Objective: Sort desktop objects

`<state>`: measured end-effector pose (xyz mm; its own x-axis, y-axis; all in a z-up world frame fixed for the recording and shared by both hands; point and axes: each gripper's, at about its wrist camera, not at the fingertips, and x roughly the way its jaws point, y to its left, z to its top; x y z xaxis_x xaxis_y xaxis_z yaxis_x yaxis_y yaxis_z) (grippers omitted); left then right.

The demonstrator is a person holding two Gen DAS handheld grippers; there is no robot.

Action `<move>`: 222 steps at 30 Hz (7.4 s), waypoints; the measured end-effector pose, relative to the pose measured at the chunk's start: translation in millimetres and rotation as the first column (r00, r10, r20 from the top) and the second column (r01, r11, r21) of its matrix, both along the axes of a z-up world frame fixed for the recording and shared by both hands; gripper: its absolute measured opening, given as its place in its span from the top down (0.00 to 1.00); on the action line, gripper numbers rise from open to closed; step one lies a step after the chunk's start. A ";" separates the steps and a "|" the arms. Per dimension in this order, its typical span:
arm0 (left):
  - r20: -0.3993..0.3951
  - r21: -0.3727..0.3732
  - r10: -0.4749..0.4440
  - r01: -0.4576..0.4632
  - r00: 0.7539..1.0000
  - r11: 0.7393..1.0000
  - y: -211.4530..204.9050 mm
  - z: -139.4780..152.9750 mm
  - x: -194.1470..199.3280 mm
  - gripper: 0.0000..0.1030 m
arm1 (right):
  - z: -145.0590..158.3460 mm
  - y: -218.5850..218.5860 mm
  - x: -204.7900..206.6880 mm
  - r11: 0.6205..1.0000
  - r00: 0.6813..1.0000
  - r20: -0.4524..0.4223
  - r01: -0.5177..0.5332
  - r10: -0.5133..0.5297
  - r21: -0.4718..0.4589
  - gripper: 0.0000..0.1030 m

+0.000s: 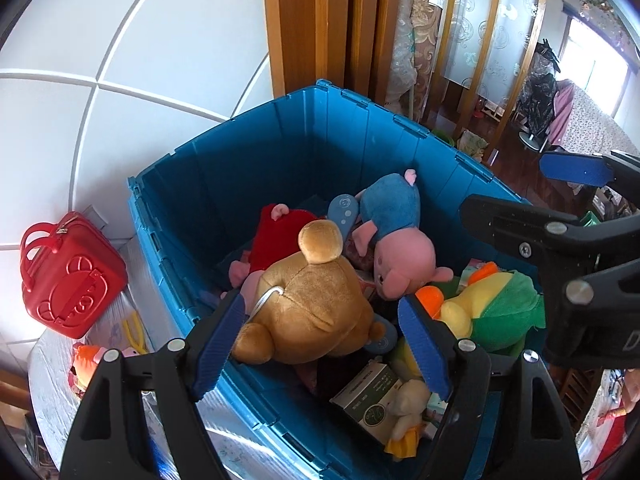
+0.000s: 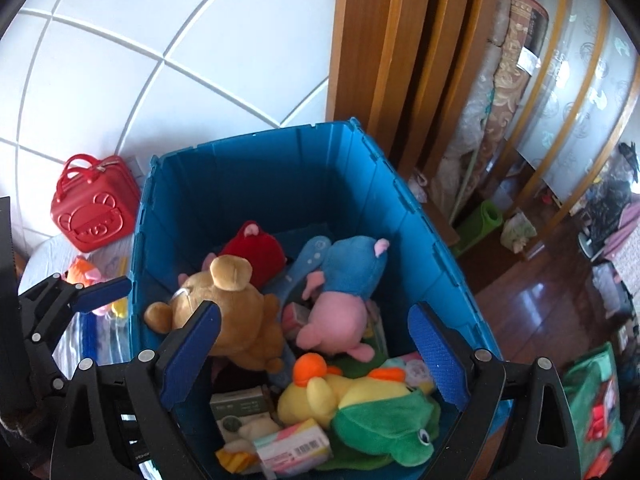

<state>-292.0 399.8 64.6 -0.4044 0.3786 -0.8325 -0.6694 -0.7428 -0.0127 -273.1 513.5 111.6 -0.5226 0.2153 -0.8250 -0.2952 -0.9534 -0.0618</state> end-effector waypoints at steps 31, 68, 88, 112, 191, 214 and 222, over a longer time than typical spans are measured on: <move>-0.024 -0.077 0.393 -0.393 0.919 0.916 -274.1 -35.3 -83.5 0.23 | -25.5 -227.0 -119.9 0.941 0.940 0.051 -0.338 0.337 0.016 0.01; 0.099 -0.098 0.661 -0.654 0.744 0.751 -520.7 -244.4 -188.9 0.23 | -276.0 -406.4 -260.2 0.877 0.851 0.224 -0.434 0.474 -0.208 0.00; 0.155 -0.150 0.605 -0.586 0.781 0.796 -489.1 -322.9 -298.0 0.18 | -365.4 -422.4 -339.1 0.871 0.834 0.254 -0.453 0.489 -0.190 0.00; 0.112 -0.062 0.570 -0.566 0.814 0.822 -524.8 -274.8 -95.9 0.16 | -402.5 -453.1 -134.0 0.791 0.718 0.339 -0.587 0.607 -0.172 0.29; -0.150 0.050 0.377 -0.373 0.914 0.926 -484.6 -224.9 -82.2 0.45 | -262.9 -454.2 -136.9 0.771 0.785 -0.127 -0.620 0.607 -0.148 0.40; 0.029 -0.013 0.411 -0.410 0.911 0.912 -439.5 -274.3 -62.9 0.16 | -299.2 -350.1 -95.6 0.878 0.916 0.007 -0.382 0.401 -0.288 0.17; 0.089 -0.018 0.370 -0.370 0.925 0.929 -411.2 -304.1 -116.8 0.16 | -331.0 -318.7 -137.3 0.871 0.935 0.037 -0.313 0.352 -0.380 0.01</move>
<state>-408.7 -11.4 -239.6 -0.4396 0.2157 -0.8719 -0.3427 -0.9376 -0.0592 -410.3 194.8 -219.4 -0.4195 -0.2801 -0.8635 0.0323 -0.9552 0.2941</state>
